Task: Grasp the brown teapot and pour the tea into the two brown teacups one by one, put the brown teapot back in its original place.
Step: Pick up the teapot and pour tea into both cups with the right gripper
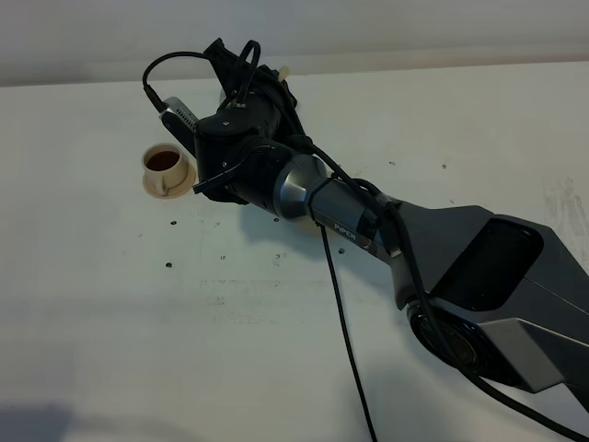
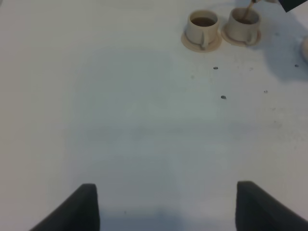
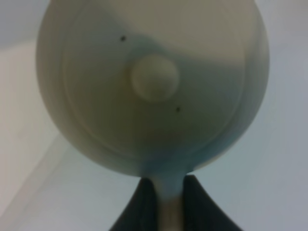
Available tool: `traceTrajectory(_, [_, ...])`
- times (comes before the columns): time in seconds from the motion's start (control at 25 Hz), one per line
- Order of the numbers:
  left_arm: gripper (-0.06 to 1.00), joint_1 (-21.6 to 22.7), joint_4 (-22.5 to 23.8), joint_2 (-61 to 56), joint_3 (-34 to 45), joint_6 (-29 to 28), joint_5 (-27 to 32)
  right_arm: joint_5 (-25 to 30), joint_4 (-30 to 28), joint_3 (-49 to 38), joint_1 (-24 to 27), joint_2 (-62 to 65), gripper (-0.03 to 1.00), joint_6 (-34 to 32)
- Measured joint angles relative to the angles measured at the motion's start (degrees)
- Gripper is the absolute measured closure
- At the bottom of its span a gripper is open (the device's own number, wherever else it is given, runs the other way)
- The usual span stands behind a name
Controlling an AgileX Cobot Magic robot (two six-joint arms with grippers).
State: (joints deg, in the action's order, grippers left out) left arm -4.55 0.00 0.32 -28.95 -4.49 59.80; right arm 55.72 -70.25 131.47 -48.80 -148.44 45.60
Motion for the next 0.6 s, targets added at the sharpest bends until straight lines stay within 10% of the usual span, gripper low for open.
traceTrajectory(0.6, [0.35, 0.0, 0.0, 0.0, 0.0, 0.0, 0.0, 0.0, -2.03, 0.0, -0.06, 0.0, 0.85, 1.7])
